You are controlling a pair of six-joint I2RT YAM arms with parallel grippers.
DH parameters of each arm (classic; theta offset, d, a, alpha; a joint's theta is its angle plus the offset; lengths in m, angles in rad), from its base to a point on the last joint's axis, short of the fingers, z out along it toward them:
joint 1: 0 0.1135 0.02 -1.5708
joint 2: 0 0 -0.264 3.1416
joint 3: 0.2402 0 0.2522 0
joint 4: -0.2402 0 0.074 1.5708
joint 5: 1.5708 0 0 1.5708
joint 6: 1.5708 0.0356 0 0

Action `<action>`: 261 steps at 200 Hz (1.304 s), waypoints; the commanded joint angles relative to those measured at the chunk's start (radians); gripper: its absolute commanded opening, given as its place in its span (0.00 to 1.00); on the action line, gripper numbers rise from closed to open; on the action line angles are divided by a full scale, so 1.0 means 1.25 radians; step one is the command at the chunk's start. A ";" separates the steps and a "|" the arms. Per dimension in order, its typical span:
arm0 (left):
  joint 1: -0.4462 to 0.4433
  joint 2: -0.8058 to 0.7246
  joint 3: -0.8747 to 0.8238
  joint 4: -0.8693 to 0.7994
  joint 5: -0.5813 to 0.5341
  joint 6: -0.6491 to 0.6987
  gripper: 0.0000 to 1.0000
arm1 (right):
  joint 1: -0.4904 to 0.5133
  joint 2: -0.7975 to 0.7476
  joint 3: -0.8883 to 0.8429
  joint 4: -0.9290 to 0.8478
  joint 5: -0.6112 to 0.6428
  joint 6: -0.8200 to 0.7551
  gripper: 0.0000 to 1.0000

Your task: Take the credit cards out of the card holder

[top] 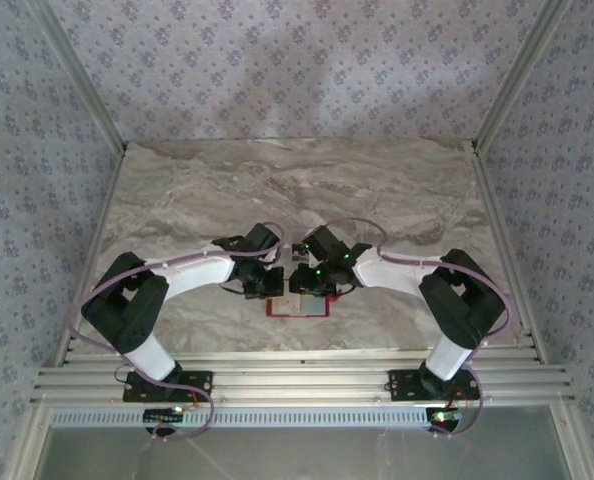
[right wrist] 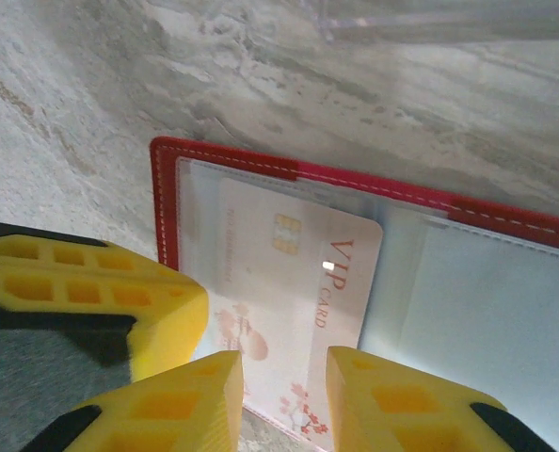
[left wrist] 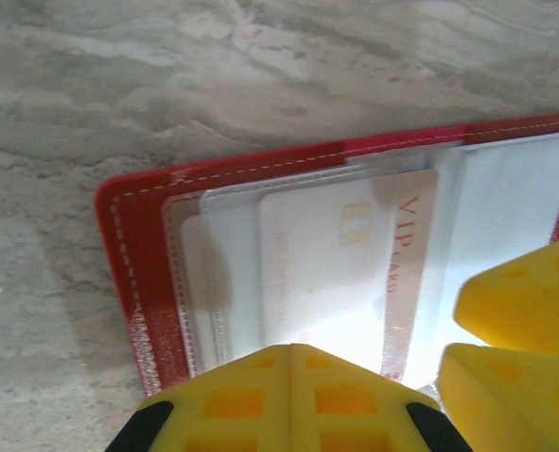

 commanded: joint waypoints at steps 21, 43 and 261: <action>-0.005 0.043 0.023 -0.023 0.014 0.028 0.06 | -0.005 0.030 -0.009 -0.013 0.002 0.008 0.30; -0.004 0.053 0.010 -0.025 -0.012 0.032 0.06 | -0.006 0.046 -0.011 -0.008 0.000 0.006 0.30; -0.005 0.078 -0.014 0.006 0.006 0.021 0.06 | -0.062 -0.003 -0.228 0.457 -0.164 0.154 0.12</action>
